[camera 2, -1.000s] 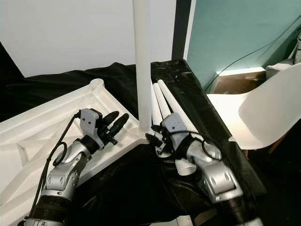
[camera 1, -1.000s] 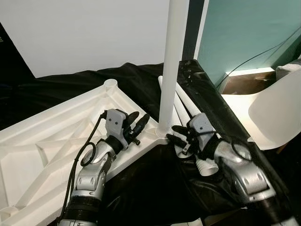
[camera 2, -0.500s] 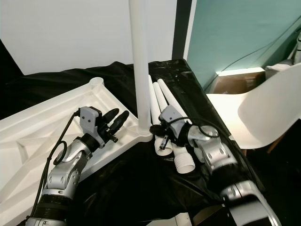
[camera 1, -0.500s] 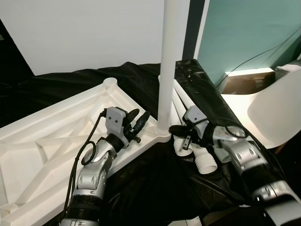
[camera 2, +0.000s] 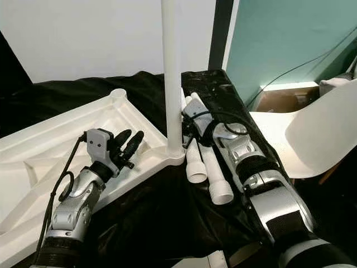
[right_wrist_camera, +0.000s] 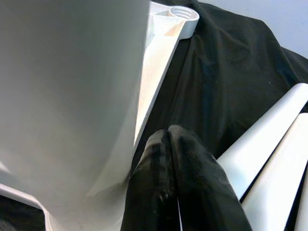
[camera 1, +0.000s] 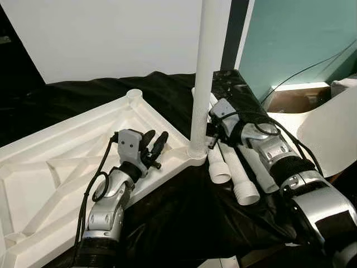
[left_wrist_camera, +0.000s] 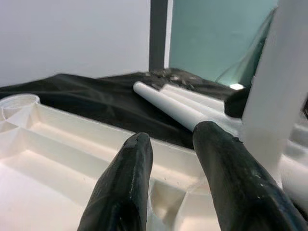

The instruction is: Building children table

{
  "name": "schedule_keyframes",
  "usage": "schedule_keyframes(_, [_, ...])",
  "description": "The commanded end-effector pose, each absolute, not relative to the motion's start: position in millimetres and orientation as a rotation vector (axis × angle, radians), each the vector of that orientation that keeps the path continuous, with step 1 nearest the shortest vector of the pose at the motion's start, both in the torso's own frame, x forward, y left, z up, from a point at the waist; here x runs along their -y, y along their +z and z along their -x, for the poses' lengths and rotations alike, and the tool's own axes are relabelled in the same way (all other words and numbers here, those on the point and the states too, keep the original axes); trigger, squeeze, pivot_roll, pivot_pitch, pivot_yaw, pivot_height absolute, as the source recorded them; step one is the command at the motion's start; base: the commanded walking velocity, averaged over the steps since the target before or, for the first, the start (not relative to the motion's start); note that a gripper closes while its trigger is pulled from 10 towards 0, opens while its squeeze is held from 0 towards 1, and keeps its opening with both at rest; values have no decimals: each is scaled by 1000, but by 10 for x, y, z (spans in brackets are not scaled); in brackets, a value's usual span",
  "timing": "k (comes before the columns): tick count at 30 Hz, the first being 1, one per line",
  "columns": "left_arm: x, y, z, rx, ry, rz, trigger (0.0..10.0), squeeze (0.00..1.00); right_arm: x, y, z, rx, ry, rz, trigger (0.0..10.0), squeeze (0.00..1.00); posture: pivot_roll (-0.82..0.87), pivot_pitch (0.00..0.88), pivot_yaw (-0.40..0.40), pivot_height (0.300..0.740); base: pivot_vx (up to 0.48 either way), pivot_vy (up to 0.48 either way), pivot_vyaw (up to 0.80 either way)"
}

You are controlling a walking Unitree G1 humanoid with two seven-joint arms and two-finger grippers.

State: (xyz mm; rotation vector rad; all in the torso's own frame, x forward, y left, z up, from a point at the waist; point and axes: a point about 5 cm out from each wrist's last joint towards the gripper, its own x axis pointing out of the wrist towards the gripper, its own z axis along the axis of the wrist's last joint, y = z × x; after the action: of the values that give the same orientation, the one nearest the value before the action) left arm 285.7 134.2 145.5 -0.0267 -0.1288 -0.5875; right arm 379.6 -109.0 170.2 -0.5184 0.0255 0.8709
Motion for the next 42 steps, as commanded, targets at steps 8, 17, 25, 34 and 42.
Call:
schedule_keyframes(8, [-1404,1350,-2785,59,-655,-8,10000,0,1434,1256,-3640,-90,657,414,10000,0,42,0,30,740,0,0,0])
schedule_keyframes(17, [-1393,1390,-2832,46,-708,-19,10000,0,1312,1272,-3406,-16,718,409,10000,0,-1,0,49,740,0,0,0])
schedule_keyframes(25, [-1380,1415,-2862,53,-706,-30,10000,0,1274,1331,-3456,0,773,455,10000,0,16,0,38,740,0,0,0])
schedule_keyframes(34, [-1449,1400,-2795,59,-661,-27,10000,0,1209,1443,-3363,-31,901,513,10000,0,53,0,8,740,0,0,0])
schedule_keyframes(42, [-1480,1391,-2767,62,-637,-24,10000,0,1163,1581,-3127,-54,1106,619,10000,0,69,0,-15,740,0,0,0])
